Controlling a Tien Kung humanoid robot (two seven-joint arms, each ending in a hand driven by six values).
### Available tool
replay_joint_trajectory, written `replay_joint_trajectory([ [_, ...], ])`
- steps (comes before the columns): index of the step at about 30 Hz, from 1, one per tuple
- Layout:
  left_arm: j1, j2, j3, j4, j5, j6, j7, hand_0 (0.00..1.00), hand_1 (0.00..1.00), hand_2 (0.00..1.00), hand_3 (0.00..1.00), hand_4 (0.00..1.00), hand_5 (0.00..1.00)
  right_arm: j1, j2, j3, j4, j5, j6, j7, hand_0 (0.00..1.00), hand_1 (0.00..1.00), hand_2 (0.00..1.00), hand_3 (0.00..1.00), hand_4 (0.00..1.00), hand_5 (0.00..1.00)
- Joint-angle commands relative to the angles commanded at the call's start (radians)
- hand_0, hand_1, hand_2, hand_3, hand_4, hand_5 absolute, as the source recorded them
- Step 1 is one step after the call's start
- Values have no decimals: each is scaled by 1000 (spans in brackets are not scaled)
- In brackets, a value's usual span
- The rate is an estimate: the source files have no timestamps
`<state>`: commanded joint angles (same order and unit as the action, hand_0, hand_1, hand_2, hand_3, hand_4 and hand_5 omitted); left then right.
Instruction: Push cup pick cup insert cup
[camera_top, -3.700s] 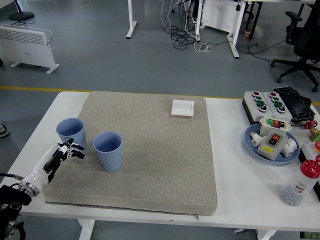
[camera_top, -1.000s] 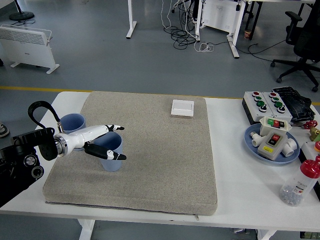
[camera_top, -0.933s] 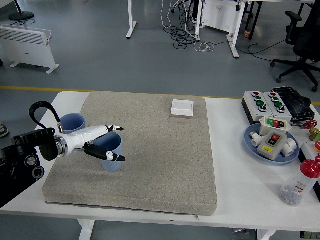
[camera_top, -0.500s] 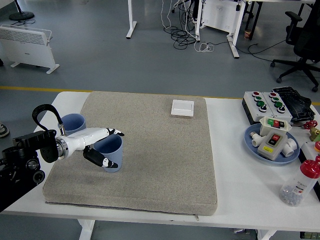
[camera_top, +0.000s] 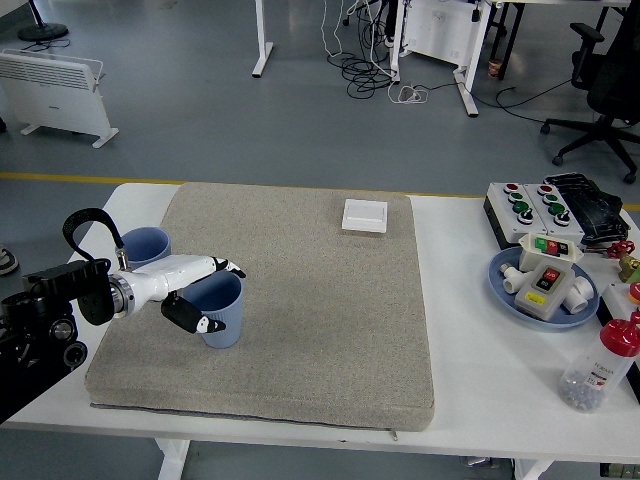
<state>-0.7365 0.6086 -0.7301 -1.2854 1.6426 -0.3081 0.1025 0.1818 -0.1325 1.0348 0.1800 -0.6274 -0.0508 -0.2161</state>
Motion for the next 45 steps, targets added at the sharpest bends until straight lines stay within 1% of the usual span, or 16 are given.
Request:
replay_joint_trajectory([
  [5,15,12,-48,-48,-16,-1,0,505,480,474,485,498,2,0,0,0,0,2,0,1,748,695,683,583,189,539],
  [6,20,16,-78,-75,-24,-4,0,512,476,469,481,546,2,1,0,1,0,2,0,2,748,695,683,583,189,539],
  [10,24,26,-138,-143,-26,-8,1,512,476,469,481,546,2,2,0,5,0,-2,0,2,748,695,683,583,189,539],
  [12,20,38,-163,-181,-12,0,-5,528,470,464,471,564,2,2,0,5,0,-2,0,2,748,694,682,583,190,540],
  [14,18,42,-170,-192,-6,3,-8,528,470,464,471,564,2,2,-1,5,0,-2,0,2,748,694,682,583,190,540],
  [15,9,54,-188,-210,7,6,-11,528,470,464,471,564,2,2,-1,4,0,0,0,2,748,694,682,583,190,540],
  [16,5,59,-196,-217,12,6,-12,528,470,464,471,564,2,2,-1,4,0,1,0,2,748,694,682,583,190,540],
  [17,-4,67,-204,-219,18,6,-14,528,470,464,471,564,2,2,-1,4,0,1,0,2,748,694,682,583,190,540],
  [18,-8,70,-207,-219,21,6,-14,556,472,465,470,560,2,2,-1,4,0,1,0,2,748,695,682,583,190,538],
  [19,-9,71,-208,-220,22,6,-14,556,472,465,470,560,2,2,-1,4,0,1,0,1,748,695,682,583,190,538],
  [21,-47,86,-214,-181,36,20,-25,556,472,465,470,560,2,3,-2,2,0,2,0,0,748,695,682,583,190,538],
  [23,-74,92,-219,-139,48,31,-36,556,472,465,470,560,2,2,-3,0,0,5,0,0,748,695,682,583,190,538],
  [24,-81,93,-222,-119,51,33,-37,586,472,464,467,537,2,2,-3,0,0,6,-1,0,749,694,682,583,190,539],
  [30,-112,101,-235,-11,66,36,-37,593,477,467,469,532,2,2,-4,-4,0,12,-1,1,749,694,682,583,190,537],
  [36,-122,110,-232,41,64,27,-30,591,481,468,471,532,2,-1,-3,-4,0,12,-2,0,749,695,682,583,190,538],
  [45,-112,124,-226,64,55,12,-13,590,487,475,475,538,2,-5,-2,-4,0,10,-3,-1,749,695,682,583,190,538],
])
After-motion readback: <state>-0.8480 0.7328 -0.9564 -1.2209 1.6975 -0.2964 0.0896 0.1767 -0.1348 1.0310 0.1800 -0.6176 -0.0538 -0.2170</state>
